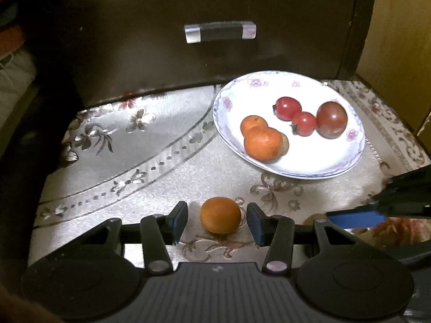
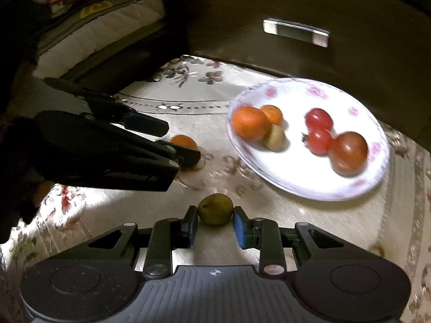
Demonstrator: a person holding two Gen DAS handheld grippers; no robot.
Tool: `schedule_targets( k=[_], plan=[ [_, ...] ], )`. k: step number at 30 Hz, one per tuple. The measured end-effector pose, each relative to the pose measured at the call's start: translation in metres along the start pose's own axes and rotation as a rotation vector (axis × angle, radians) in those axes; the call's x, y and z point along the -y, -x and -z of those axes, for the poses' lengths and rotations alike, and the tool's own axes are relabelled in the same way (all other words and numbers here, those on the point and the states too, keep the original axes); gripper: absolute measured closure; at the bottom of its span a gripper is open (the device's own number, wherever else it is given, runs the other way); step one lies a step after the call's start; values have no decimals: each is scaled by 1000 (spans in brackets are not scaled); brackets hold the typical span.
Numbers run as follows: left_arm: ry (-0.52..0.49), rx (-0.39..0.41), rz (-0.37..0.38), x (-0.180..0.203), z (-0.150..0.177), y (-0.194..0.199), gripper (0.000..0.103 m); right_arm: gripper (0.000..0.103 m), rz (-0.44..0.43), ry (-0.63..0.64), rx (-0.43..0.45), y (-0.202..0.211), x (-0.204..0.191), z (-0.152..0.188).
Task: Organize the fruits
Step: 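Grasp a small brown fruit with the right tool while the left grasps a tangerine, then carry the brown fruit and tangerine toward the white plate with both tools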
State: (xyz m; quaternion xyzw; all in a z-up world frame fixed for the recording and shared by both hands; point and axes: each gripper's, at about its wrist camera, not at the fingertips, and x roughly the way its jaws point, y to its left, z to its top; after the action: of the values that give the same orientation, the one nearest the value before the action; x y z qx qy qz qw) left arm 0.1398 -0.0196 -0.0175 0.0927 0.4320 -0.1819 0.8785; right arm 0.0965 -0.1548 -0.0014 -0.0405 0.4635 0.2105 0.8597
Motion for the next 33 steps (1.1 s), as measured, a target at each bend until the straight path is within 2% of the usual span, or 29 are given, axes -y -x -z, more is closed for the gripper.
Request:
schedule_targets(
  k=[4, 10, 18, 22, 29, 33],
  plan=[
    [22, -2, 6, -2, 0, -7, 52, 78, 4, -24, -6, 3, 7, 3],
    [14, -9, 17, 3, 2, -3, 65, 78, 27, -36, -9, 3, 10, 3],
    [-10, -30, 20, 13, 16, 17, 65, 78, 77, -52, -1, 18, 9, 6],
    [-26, -42, 49, 25, 24, 35, 65, 78, 93, -68, 10, 33, 8, 12],
    [-90, -80, 91, 56, 48, 63, 65, 78, 119, -69, -32, 51, 0, 38],
    [-111, -116, 92, 66, 59, 64, 65, 78, 132, -75, -61, 55, -4, 54]
  ],
)
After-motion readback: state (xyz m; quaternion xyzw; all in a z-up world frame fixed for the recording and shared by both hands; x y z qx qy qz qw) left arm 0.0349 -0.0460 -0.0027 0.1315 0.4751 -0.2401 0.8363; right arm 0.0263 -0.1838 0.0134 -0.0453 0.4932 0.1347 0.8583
